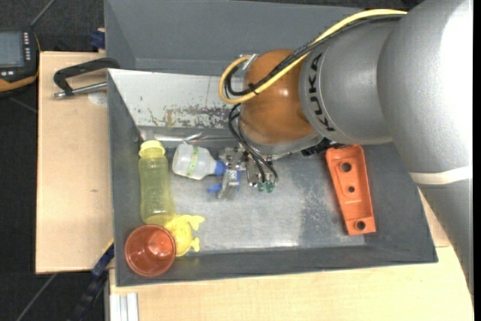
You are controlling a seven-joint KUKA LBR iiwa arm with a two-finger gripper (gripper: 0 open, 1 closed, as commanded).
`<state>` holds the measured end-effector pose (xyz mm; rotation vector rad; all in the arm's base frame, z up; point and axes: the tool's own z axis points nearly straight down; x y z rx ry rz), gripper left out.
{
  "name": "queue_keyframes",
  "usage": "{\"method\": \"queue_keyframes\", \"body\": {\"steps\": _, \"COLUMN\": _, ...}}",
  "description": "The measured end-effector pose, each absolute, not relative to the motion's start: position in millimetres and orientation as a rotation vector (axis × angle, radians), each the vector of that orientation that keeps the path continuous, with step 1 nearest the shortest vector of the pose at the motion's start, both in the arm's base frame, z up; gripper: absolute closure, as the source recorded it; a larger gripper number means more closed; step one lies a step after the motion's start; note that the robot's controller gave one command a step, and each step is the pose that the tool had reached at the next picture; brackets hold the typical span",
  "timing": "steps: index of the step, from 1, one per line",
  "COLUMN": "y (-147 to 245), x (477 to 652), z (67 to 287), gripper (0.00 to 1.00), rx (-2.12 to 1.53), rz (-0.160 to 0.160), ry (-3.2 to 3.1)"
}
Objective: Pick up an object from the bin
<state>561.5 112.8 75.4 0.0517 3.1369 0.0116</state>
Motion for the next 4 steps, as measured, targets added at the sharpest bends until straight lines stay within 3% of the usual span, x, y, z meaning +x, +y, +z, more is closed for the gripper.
{"method": "queue_keyframes", "body": {"steps": 1, "y": 106.9, "x": 566.2, "z": 122.6, "gripper": 1.00, "rx": 0.034, "rz": 0.011, "ry": 3.141}}
{"method": "queue_keyframes", "body": {"steps": 2, "y": 121.0, "x": 577.3, "z": 185.3, "gripper": 1.00, "rx": 0.057, "rz": 0.014, "ry": 3.134}}
{"method": "queue_keyframes", "body": {"steps": 3, "y": 121.1, "x": 579.0, "z": 202.8, "gripper": 1.00, "rx": 0.046, "rz": 0.017, "ry": 3.128}}
{"method": "queue_keyframes", "body": {"steps": 4, "y": 119.1, "x": 576.5, "z": 238.2, "gripper": 1.00, "rx": 0.067, "rz": 0.014, "ry": 3.138}}
